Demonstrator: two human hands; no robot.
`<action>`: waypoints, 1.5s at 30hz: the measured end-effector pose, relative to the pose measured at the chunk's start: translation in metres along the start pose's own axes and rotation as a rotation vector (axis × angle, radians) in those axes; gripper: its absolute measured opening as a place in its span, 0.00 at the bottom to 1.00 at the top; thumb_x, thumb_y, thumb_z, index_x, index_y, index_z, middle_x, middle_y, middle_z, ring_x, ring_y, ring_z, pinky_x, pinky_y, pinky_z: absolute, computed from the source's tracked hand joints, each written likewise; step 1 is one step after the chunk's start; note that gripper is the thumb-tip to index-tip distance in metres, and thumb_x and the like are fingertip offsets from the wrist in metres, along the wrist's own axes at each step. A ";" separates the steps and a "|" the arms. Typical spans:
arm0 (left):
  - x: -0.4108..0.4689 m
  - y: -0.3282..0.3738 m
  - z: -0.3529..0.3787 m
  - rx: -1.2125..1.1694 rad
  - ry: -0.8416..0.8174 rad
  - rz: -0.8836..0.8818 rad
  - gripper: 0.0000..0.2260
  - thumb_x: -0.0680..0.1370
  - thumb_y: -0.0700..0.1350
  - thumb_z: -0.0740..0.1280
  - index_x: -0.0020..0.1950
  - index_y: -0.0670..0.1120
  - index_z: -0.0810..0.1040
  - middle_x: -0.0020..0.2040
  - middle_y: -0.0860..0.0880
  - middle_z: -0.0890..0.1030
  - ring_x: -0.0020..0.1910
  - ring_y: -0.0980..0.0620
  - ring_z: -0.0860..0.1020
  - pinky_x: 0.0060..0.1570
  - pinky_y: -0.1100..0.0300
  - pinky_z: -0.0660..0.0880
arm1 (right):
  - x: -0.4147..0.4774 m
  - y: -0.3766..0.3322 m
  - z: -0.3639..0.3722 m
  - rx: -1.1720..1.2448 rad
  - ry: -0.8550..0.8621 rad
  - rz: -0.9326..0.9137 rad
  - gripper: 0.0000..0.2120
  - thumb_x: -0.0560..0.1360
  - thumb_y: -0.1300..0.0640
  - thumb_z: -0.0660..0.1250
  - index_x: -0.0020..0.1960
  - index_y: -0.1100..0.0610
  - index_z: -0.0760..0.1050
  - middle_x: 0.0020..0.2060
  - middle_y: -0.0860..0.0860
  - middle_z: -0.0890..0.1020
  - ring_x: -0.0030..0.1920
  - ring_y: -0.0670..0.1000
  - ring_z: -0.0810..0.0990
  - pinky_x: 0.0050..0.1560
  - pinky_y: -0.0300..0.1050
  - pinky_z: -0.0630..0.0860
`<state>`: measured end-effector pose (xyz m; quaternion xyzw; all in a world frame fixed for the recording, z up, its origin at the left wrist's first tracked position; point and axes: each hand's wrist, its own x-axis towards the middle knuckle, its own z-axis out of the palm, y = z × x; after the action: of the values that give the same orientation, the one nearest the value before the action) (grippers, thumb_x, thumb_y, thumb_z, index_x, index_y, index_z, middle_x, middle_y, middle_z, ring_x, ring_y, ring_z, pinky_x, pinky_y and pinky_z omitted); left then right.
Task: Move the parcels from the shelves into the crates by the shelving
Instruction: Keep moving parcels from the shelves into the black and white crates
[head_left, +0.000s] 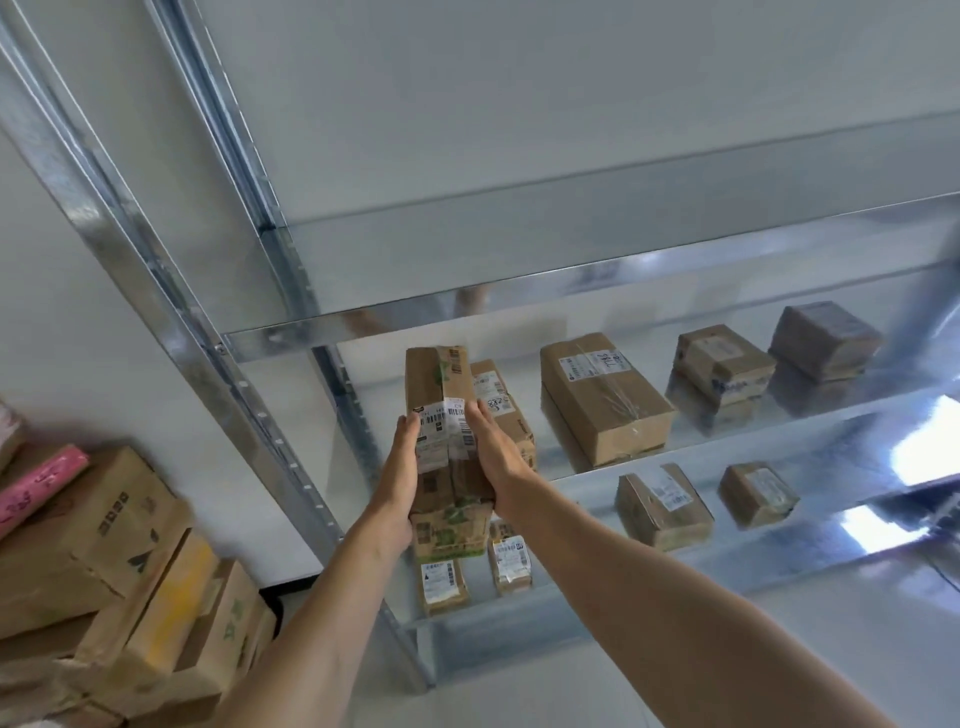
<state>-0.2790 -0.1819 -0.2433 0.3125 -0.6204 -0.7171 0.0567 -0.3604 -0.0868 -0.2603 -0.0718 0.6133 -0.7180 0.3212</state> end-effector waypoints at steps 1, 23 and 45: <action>-0.011 -0.002 0.007 0.004 -0.006 0.008 0.27 0.81 0.69 0.53 0.70 0.56 0.76 0.60 0.41 0.82 0.57 0.42 0.81 0.52 0.48 0.78 | -0.013 -0.001 -0.009 0.007 0.002 -0.013 0.28 0.83 0.36 0.56 0.80 0.40 0.57 0.70 0.53 0.73 0.65 0.58 0.77 0.56 0.49 0.79; -0.127 -0.038 0.239 0.252 -0.580 -0.007 0.26 0.82 0.69 0.51 0.65 0.58 0.82 0.58 0.42 0.85 0.59 0.40 0.82 0.64 0.38 0.76 | -0.209 0.001 -0.222 0.236 0.420 -0.248 0.18 0.85 0.42 0.54 0.73 0.43 0.60 0.67 0.57 0.76 0.57 0.55 0.81 0.54 0.50 0.81; -0.147 -0.096 0.416 0.346 -1.236 -0.074 0.20 0.86 0.56 0.57 0.64 0.45 0.81 0.50 0.40 0.87 0.43 0.44 0.86 0.36 0.54 0.82 | -0.306 0.026 -0.341 0.356 1.127 -0.396 0.14 0.86 0.48 0.56 0.71 0.47 0.67 0.58 0.55 0.82 0.52 0.54 0.86 0.49 0.50 0.84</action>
<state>-0.3480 0.2636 -0.2622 -0.1325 -0.6341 -0.6560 -0.3874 -0.2810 0.3650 -0.2766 0.2602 0.5345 -0.7828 -0.1840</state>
